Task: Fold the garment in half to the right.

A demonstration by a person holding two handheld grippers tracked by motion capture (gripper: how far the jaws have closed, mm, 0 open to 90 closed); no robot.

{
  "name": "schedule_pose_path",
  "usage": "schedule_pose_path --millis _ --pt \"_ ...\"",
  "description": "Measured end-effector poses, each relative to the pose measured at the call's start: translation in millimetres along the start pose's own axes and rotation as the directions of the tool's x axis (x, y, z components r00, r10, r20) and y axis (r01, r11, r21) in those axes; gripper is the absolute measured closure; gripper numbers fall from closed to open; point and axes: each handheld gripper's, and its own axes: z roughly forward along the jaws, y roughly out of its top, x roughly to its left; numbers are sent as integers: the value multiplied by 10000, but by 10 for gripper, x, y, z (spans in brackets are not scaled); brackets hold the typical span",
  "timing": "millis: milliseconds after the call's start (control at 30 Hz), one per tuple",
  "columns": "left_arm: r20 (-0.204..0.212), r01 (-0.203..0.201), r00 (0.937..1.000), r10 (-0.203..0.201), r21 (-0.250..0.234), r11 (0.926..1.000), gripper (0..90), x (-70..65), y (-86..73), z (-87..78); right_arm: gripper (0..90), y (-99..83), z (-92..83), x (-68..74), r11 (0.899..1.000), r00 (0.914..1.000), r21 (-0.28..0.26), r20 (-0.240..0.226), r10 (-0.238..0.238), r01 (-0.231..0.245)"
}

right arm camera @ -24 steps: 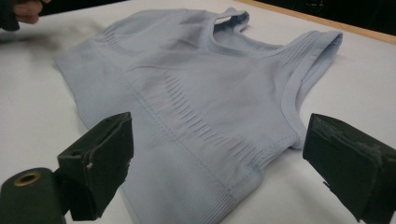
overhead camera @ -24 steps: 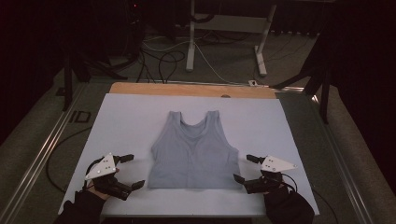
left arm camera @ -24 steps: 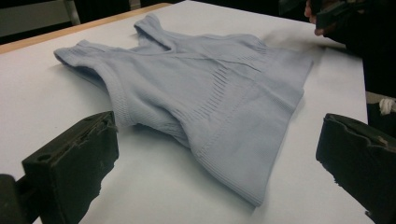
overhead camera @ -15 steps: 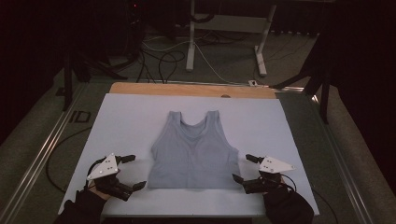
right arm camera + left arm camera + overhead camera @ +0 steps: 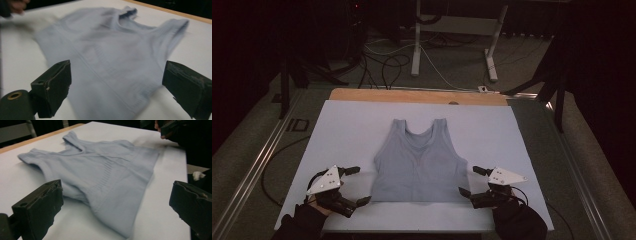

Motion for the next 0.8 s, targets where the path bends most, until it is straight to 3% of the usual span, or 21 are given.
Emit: schedule_pose_path --millis 233,467,600,800 --pt "198 -248 9995 245 163 9996 2 -78 120 14 86 162 -3 57 9993 9994 -178 12 -336 336" --pt "386 -508 9980 501 171 9986 2 -170 349 5 86 472 34 41 9967 9971 -289 51 -761 762" --pt "388 -550 9978 543 168 9983 2 -168 433 -4 87 602 74 17 9948 9955 -394 -59 -947 944" --pt "44 -584 9983 582 386 9976 2 -187 539 14 87 839 211 -20 9932 9937 -554 -404 -1046 1023"
